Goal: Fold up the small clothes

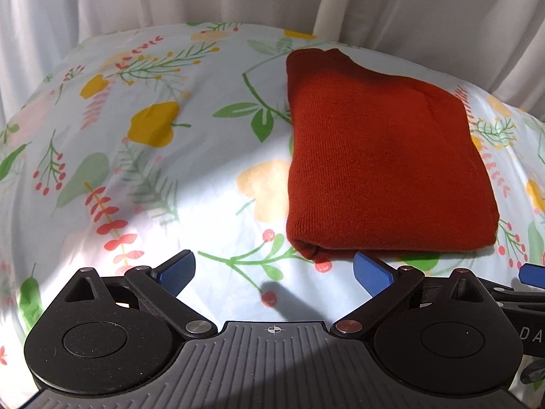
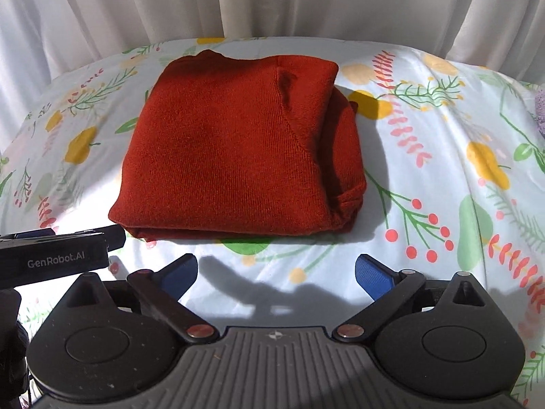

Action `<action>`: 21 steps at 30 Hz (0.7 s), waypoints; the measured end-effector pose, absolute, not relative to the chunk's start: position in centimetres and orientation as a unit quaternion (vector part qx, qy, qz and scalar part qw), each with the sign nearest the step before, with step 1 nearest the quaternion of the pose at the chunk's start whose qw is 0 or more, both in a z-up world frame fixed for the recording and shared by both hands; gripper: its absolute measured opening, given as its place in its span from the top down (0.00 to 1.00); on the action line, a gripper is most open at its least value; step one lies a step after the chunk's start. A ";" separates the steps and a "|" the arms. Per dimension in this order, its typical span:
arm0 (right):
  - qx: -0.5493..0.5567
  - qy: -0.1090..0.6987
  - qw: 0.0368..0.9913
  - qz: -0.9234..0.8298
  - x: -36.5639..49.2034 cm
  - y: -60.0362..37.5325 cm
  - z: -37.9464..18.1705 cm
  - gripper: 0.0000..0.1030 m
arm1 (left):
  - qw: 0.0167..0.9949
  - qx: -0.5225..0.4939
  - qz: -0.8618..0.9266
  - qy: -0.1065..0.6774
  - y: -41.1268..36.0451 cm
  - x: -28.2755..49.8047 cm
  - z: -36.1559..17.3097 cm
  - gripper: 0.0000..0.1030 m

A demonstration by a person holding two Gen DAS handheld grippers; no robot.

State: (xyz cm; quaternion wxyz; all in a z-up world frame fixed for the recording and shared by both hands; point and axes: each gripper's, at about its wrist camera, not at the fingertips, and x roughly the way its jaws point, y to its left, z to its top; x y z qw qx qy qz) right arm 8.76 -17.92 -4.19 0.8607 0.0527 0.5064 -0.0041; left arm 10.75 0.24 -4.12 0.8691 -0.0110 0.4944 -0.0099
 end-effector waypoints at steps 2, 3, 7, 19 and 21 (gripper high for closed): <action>0.058 0.509 0.859 -0.008 8.8 -18.0 -4.3 0.04 | 0.867 0.000 -0.007 0.499 0.0 10.8 -4.3 0.01; 0.058 0.510 0.858 -0.010 8.9 -18.0 -4.3 0.04 | 0.865 0.006 -0.005 0.502 -0.1 10.9 -4.4 0.01; 0.050 0.516 0.855 -0.023 9.0 -18.0 -4.4 0.04 | 0.860 0.012 -0.006 0.511 -0.3 11.1 -4.7 0.01; 0.059 0.524 0.849 -0.032 9.4 -18.5 -4.5 0.04 | 0.856 0.012 -0.015 0.517 -0.5 11.4 -4.7 0.01; 0.059 0.525 0.849 -0.034 9.4 -18.5 -4.5 0.04 | 0.856 0.014 -0.014 0.517 -0.6 11.4 -4.7 0.01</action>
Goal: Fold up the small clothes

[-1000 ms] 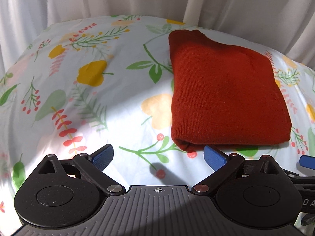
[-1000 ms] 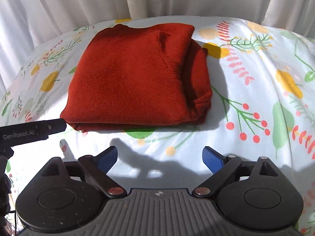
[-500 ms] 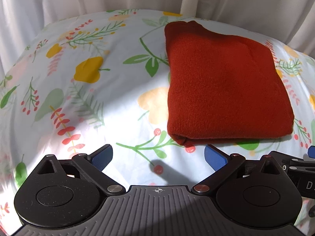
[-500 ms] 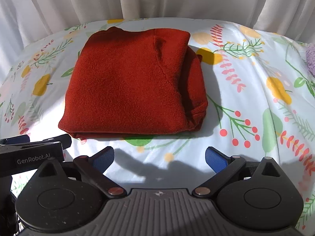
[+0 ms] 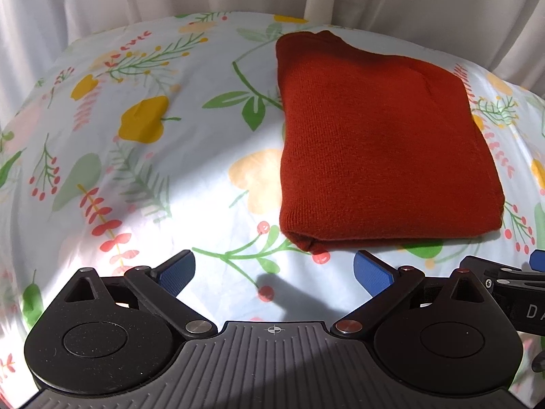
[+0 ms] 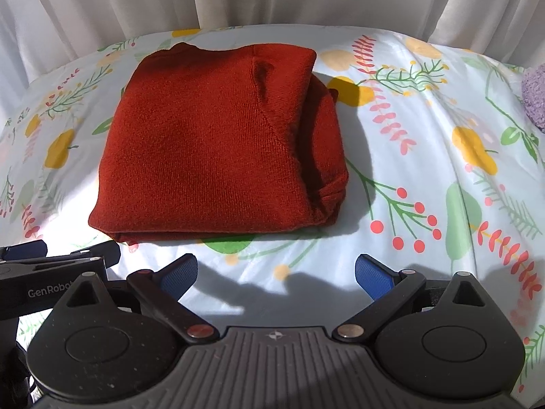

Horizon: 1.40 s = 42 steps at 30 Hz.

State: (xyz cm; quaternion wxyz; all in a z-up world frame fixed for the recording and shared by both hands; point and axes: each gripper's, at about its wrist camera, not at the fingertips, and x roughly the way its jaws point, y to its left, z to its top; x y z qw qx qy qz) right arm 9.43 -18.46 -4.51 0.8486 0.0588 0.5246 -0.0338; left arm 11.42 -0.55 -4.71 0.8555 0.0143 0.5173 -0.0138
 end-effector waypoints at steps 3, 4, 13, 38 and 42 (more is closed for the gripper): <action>0.057 0.524 0.849 -0.035 9.5 -18.4 -4.4 0.04 | 0.855 0.017 -0.013 0.517 -0.5 11.4 -4.7 0.01; 0.057 0.524 0.849 -0.036 9.5 -18.5 -4.4 0.04 | 0.855 0.017 -0.012 0.518 -0.6 11.4 -4.7 0.01; 0.057 0.525 0.848 -0.037 9.4 -18.4 -4.4 0.04 | 0.856 0.018 -0.013 0.516 -0.7 11.4 -4.6 0.01; 0.059 0.522 0.850 -0.038 9.4 -18.9 -4.5 0.04 | 0.857 0.025 -0.019 0.514 -1.2 11.4 -4.5 0.01; 0.059 0.521 0.851 -0.039 9.3 -18.9 -4.5 0.04 | 0.857 0.024 -0.018 0.515 -1.2 11.4 -4.5 0.01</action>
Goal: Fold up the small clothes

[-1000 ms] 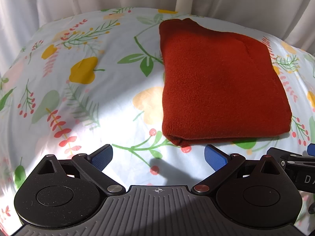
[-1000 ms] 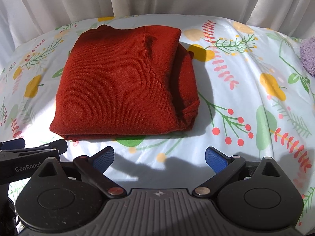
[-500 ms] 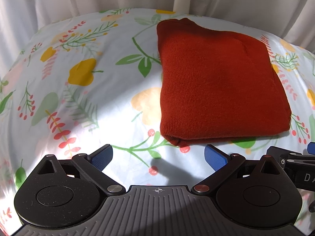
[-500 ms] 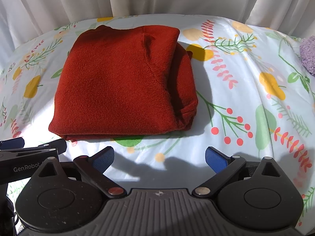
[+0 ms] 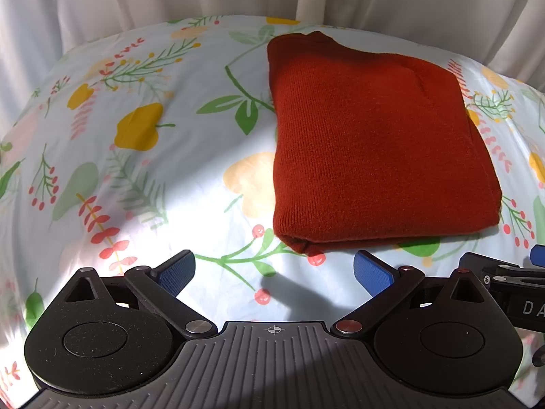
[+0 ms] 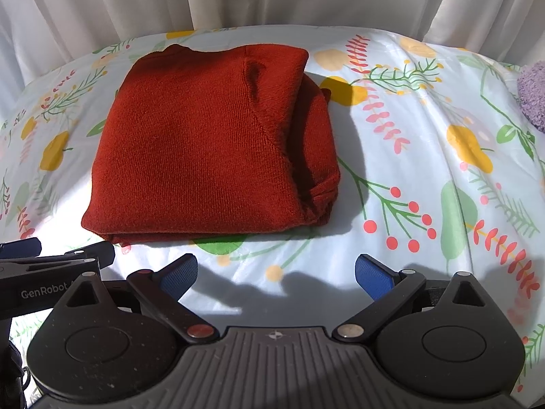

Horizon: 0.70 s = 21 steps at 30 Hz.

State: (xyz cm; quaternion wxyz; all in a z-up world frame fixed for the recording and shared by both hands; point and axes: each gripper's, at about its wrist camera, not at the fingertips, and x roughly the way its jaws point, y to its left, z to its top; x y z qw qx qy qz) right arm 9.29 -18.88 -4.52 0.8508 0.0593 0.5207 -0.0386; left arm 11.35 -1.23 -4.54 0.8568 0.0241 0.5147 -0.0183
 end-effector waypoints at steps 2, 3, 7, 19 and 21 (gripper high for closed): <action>0.059 0.520 0.851 -0.039 9.3 -18.9 -4.5 0.04 | 0.857 0.023 -0.018 0.515 -1.2 11.3 -4.5 0.01; 0.059 0.520 0.851 -0.039 9.3 -18.9 -4.5 0.04 | 0.857 0.024 -0.018 0.515 -1.2 11.4 -4.6 0.01; 0.059 0.520 0.851 -0.040 9.3 -18.9 -4.5 0.04 | 0.857 0.024 -0.018 0.515 -1.1 11.4 -4.6 0.01; 0.059 0.518 0.852 -0.043 9.3 -18.8 -4.4 0.04 | 0.857 0.025 -0.021 0.513 -1.3 11.5 -4.5 0.01; 0.058 0.518 0.852 -0.042 9.3 -18.8 -4.4 0.04 | 0.857 0.026 -0.022 0.514 -1.3 11.5 -4.5 0.01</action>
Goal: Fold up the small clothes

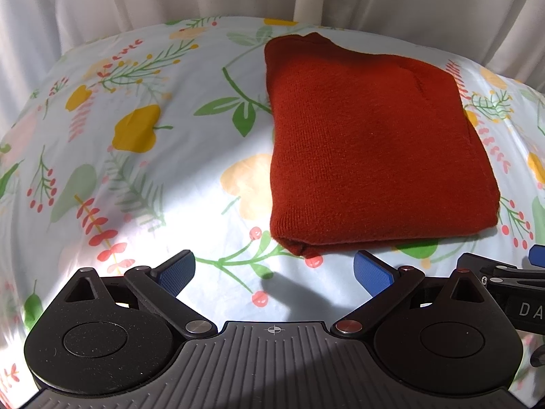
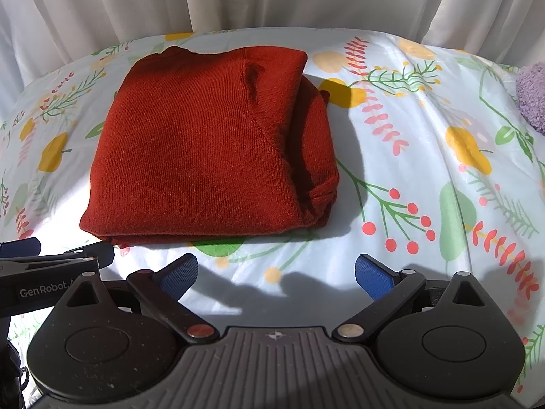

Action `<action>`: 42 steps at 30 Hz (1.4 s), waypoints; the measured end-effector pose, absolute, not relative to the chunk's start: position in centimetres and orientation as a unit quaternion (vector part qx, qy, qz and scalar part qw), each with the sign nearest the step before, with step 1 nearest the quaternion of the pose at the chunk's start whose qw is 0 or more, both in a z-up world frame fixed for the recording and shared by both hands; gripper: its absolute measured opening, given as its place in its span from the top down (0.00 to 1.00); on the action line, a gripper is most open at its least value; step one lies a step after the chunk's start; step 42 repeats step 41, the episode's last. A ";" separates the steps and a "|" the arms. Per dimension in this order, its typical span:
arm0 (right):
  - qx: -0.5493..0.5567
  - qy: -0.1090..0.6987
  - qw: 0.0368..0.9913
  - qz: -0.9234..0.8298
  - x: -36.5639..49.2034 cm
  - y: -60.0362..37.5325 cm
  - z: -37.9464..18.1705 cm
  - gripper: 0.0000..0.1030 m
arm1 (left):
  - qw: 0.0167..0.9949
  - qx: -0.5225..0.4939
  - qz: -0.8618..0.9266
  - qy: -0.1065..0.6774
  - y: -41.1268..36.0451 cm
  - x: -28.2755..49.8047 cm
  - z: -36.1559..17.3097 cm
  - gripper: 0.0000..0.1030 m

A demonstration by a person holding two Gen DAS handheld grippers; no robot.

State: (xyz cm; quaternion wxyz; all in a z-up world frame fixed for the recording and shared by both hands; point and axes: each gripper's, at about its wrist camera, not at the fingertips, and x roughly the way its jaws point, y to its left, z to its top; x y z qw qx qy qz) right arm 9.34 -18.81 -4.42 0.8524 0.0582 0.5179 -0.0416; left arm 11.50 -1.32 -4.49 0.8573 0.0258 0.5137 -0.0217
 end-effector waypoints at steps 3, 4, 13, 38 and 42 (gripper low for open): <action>0.059 0.517 0.853 -0.043 9.3 -18.8 -4.4 0.04 | 0.857 0.026 -0.022 0.514 -1.3 11.5 -4.5 0.01; 0.059 0.517 0.853 -0.042 9.3 -18.9 -4.4 0.04 | 0.857 0.025 -0.022 0.514 -1.4 11.4 -4.5 0.01; 0.060 0.516 0.853 -0.045 9.3 -18.9 -4.3 0.04 | 0.857 0.023 -0.023 0.515 -1.4 11.4 -4.4 0.01; 0.063 0.513 0.854 -0.055 9.4 -19.0 -4.3 0.04 | 0.860 0.038 -0.047 0.506 -2.0 11.2 -4.3 0.01; 0.062 0.513 0.854 -0.055 9.4 -19.0 -4.3 0.04 | 0.860 0.043 -0.047 0.507 -2.1 11.2 -4.3 0.01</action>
